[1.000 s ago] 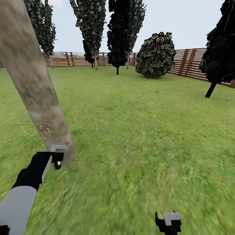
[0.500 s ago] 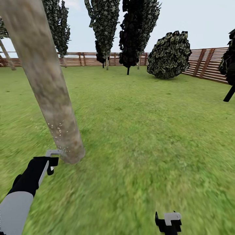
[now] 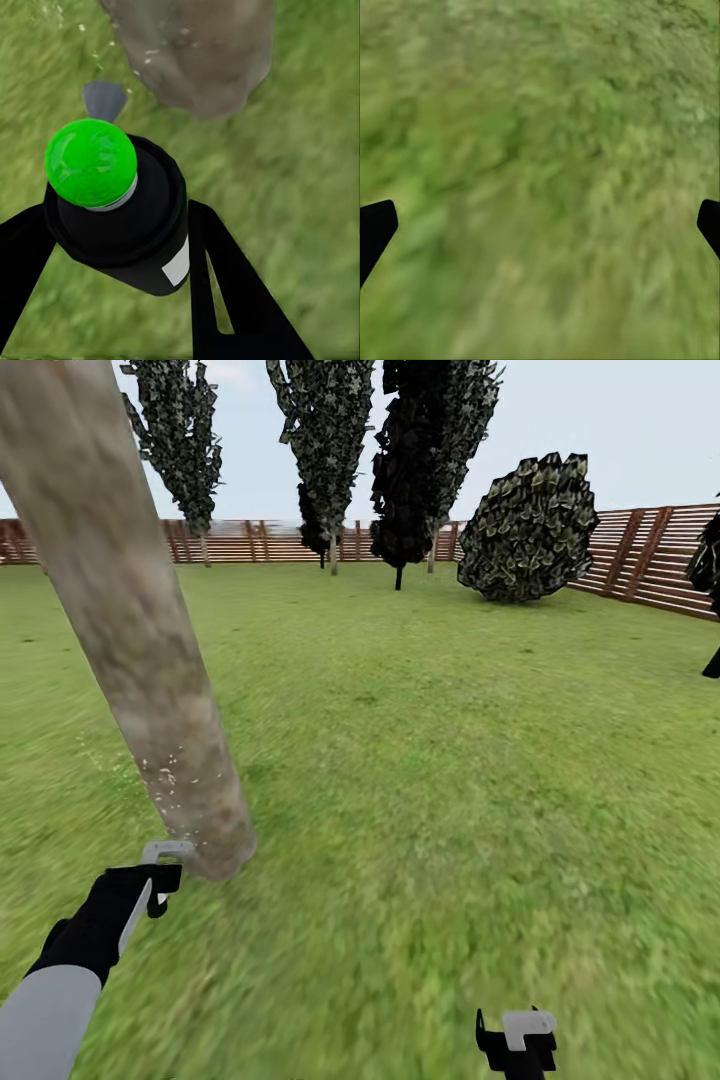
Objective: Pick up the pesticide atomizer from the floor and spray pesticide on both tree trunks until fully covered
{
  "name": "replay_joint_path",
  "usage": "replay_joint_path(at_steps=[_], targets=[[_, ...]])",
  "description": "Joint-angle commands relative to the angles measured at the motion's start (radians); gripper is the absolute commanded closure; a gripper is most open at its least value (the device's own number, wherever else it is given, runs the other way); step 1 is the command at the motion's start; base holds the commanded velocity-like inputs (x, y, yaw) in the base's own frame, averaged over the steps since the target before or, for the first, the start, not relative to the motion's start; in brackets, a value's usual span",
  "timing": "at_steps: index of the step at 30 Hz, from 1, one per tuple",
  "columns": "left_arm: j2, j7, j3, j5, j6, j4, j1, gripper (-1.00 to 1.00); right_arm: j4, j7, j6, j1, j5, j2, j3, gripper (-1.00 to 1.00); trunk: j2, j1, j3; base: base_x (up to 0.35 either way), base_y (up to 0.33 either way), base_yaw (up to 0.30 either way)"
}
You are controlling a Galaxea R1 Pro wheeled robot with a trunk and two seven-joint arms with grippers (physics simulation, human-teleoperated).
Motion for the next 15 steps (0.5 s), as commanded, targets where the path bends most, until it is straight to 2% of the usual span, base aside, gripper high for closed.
replay_joint_path(at_steps=[1, 5, 9, 10, 11, 12, 15], targets=[[0.000, 0.000, 0.000, -0.001, 0.000, 0.001, 0.001, 1.00, 0.000, 0.000, 0.000, 0.000, 0.000, 0.000, 0.000, -1.00, 0.000, 0.000, 0.000, 0.004, -0.004, 0.251], [0.006, 0.000, 0.003, -0.007, -0.002, 0.008, 0.004, 1.00, 0.001, 0.001, 0.000, 0.000, 0.001, 0.000, 0.000, -1.00, 0.000, 0.000, 0.000, 0.001, -0.001, 0.268], [-0.004, 0.000, -0.001, -0.003, -0.006, 0.011, 0.006, 1.00, 0.001, 0.001, -0.001, 0.000, 0.001, 0.000, 0.000, -1.00, 0.000, 0.000, 0.000, 0.009, -0.009, 0.274], [-0.034, 0.001, -0.002, -0.008, -0.034, 0.011, 0.006, 1.00, 0.001, 0.001, 0.000, -0.001, 0.001, 0.000, 0.001, -1.00, 0.000, 0.000, 0.000, 0.105, -0.125, 0.275], [-0.052, 0.008, -0.003, -0.010, -0.053, 0.011, 0.006, 1.00, 0.001, 0.001, -0.001, 0.000, 0.001, 0.000, 0.001, -1.00, 0.000, 0.000, 0.000, 0.140, -0.167, 0.275], [-0.070, 0.069, -0.002, -0.010, -0.075, 0.011, 0.006, 1.00, 0.001, 0.001, 0.000, 0.000, 0.001, 0.000, 0.000, -1.00, 0.000, 0.000, 0.000, 0.172, -0.205, 0.108], [-0.067, 0.090, 0.001, -0.006, -0.079, 0.011, 0.006, 1.00, 0.001, 0.002, -0.001, 0.000, 0.002, 0.000, 0.000, -1.00, 0.000, 0.000, 0.000, 0.176, -0.210, 0.040]])
